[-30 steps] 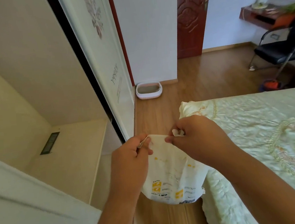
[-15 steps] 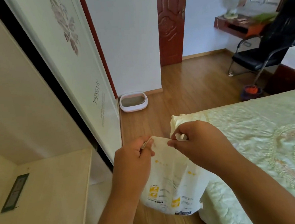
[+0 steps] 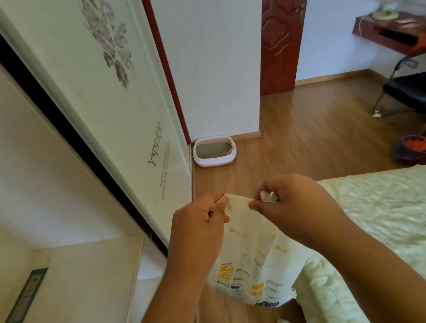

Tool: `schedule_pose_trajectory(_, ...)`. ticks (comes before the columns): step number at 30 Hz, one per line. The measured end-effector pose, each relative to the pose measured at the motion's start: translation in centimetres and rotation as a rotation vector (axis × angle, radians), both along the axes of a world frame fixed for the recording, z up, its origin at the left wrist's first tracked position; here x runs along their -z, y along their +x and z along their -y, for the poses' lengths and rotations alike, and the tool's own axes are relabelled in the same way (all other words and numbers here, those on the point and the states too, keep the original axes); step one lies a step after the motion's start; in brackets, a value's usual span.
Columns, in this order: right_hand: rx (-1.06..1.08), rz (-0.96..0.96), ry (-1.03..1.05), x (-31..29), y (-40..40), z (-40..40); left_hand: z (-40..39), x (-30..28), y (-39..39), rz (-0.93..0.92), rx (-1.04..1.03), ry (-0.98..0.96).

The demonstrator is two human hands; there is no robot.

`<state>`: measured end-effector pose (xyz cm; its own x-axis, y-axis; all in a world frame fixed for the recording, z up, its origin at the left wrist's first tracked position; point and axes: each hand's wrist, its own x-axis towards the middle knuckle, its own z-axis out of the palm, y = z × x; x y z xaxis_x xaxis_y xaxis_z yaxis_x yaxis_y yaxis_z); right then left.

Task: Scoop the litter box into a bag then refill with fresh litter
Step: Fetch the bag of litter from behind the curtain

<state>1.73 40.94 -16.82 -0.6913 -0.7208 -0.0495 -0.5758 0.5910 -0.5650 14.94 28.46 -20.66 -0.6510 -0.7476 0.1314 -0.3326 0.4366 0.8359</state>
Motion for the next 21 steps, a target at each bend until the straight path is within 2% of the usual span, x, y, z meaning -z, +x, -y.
schedule_pose_trajectory(9, -0.13, -0.064, 0.043, -0.2, -11.0, 7.0, 5.4, 0.1, -10.0, -0.018, -0.131, 0.019)
schedule_pose_trajectory(21, -0.097, -0.02, 0.104, 0.5, -23.1, 17.5, 15.7, 1.7, -21.5, 0.0, -0.087, 0.005)
